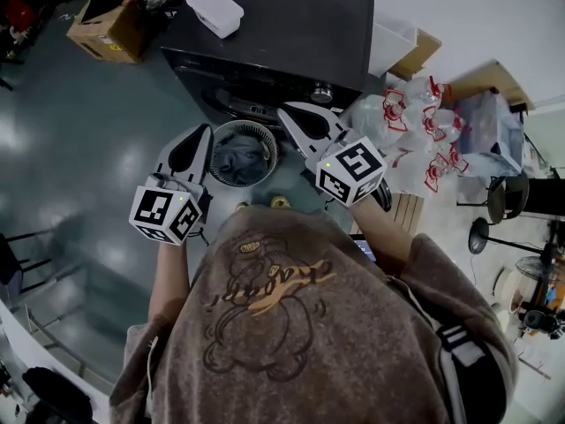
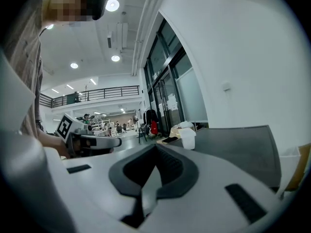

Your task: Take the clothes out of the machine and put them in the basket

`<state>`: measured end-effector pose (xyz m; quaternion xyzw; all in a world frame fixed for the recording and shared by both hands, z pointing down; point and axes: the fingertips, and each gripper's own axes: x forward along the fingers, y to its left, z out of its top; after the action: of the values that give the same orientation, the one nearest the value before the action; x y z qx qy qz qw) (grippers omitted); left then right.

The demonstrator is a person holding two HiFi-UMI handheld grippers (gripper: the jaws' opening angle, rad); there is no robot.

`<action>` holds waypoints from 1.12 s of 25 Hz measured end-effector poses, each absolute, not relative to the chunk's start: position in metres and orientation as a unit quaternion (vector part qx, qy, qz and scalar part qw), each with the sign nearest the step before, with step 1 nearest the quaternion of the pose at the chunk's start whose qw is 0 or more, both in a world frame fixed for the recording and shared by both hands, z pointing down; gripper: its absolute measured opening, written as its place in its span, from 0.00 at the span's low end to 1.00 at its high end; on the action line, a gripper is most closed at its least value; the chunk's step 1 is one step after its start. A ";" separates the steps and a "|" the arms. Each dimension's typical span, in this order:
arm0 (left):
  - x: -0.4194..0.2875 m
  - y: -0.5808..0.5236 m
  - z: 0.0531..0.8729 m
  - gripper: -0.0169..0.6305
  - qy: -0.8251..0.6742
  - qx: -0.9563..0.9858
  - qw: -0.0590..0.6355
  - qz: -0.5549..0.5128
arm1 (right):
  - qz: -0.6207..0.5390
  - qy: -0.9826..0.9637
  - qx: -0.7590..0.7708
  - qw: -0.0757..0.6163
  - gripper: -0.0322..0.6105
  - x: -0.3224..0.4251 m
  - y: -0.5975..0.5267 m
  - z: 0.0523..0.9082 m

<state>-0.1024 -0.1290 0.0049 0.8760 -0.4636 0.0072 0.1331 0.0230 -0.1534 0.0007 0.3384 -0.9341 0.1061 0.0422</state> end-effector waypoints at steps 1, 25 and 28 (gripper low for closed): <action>-0.103 -0.129 0.004 0.04 -0.466 0.875 0.133 0.007 | 0.107 -0.934 0.339 0.042 0.05 0.023 -0.153 0.001; -0.098 -0.127 0.005 0.04 -0.480 0.864 0.152 0.005 | 0.111 -0.939 0.321 0.056 0.04 0.019 -0.153 0.006; -0.100 -0.128 0.006 0.04 -0.484 0.861 0.152 0.006 | 0.111 -0.942 0.310 0.060 0.04 0.015 -0.153 0.006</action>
<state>-0.1005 -0.1282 0.0063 0.8615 -0.4845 0.0064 0.1520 0.0151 -0.1534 0.0063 0.3099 -0.9424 0.1110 0.0599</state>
